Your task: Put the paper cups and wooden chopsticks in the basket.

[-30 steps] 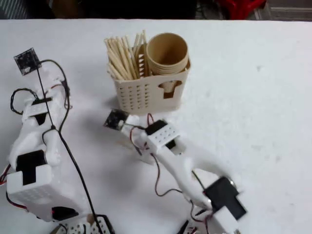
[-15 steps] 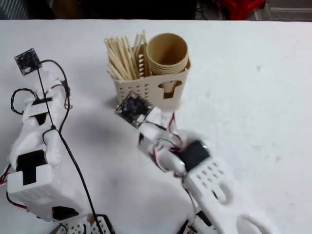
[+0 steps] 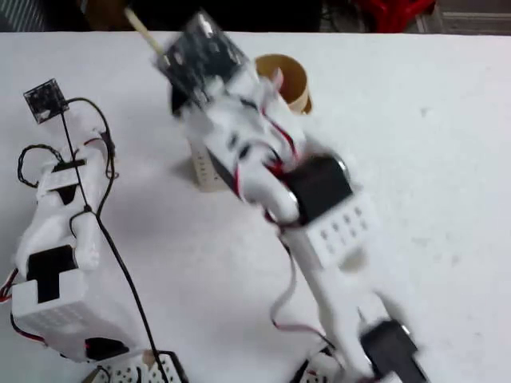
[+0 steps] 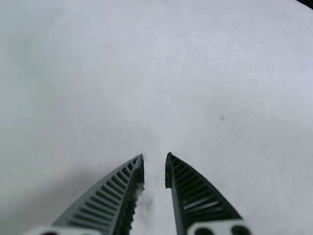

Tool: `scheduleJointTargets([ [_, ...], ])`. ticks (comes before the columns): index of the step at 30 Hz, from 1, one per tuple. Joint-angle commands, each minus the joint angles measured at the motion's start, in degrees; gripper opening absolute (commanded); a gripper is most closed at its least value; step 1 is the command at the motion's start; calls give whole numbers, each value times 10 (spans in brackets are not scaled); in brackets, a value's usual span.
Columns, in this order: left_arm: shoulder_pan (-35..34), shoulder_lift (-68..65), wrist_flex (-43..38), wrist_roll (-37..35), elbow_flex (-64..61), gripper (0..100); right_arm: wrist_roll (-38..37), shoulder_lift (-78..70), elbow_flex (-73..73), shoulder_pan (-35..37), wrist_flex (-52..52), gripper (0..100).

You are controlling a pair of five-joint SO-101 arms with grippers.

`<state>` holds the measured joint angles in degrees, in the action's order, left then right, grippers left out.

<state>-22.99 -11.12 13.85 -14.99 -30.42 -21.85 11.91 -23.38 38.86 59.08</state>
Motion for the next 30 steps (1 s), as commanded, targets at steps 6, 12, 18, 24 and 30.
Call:
scheduleJointTargets([
  [6,1,6,0,5,23,92,5,-150,-217,-49,-71,18],
  [12,2,6,-1,5,23,92,112,-174,-217,-52,-73,19],
  [18,2,6,2,5,23,92,142,-178,-216,-59,-70,149],
  [24,2,6,2,5,23,92,138,-174,-216,-95,-49,172],
  [30,2,6,1,5,23,92,137,-181,-216,-200,35,22],
])
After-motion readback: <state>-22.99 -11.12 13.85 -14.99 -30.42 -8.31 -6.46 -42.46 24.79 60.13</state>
